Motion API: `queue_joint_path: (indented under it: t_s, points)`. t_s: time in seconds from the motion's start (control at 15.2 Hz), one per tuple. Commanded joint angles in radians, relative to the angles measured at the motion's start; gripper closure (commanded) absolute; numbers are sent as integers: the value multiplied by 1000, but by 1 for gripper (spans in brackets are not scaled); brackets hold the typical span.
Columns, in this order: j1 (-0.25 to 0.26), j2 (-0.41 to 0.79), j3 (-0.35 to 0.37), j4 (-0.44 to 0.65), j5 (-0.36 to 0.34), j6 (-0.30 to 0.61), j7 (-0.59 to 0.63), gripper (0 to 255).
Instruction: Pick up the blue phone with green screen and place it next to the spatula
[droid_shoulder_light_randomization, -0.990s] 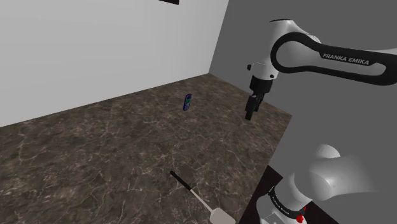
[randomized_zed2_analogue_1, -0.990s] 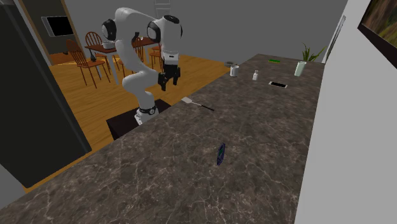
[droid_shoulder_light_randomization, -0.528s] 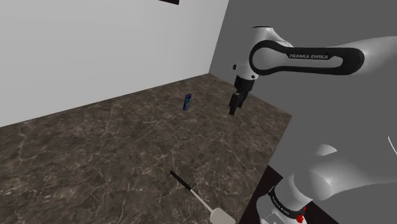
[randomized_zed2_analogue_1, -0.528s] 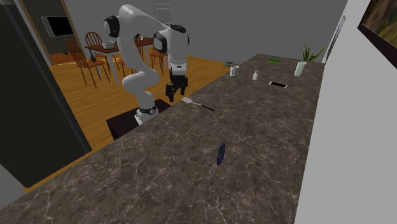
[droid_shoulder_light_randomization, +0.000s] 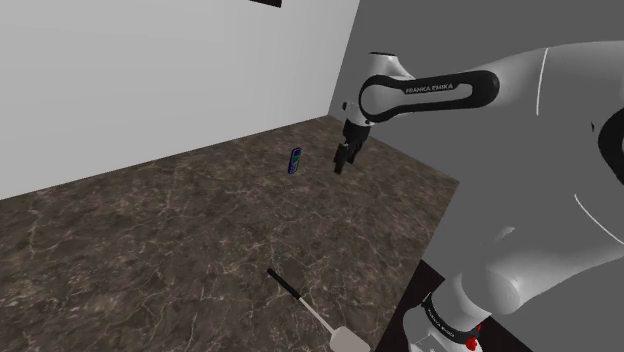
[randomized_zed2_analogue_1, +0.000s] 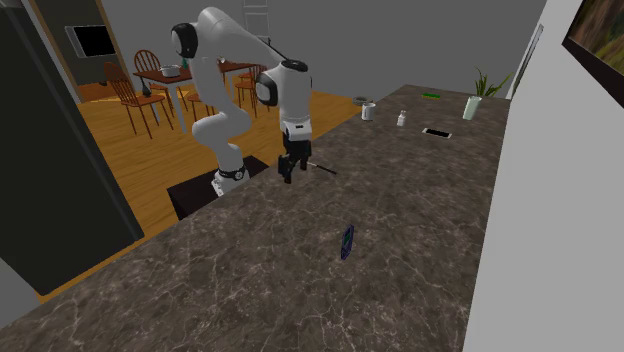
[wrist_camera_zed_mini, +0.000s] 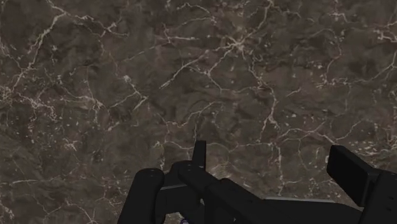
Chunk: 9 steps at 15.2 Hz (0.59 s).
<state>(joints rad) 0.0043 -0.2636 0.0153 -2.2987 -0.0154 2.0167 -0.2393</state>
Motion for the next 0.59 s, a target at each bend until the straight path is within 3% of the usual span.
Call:
queue_joint_path:
  t_s: [0.0, 0.53]
  points:
    - [-3, 74, -7, 51, 1, 44, -16, 0]
    - [-9, 349, -18, 276, 22, 169, -67, 0]
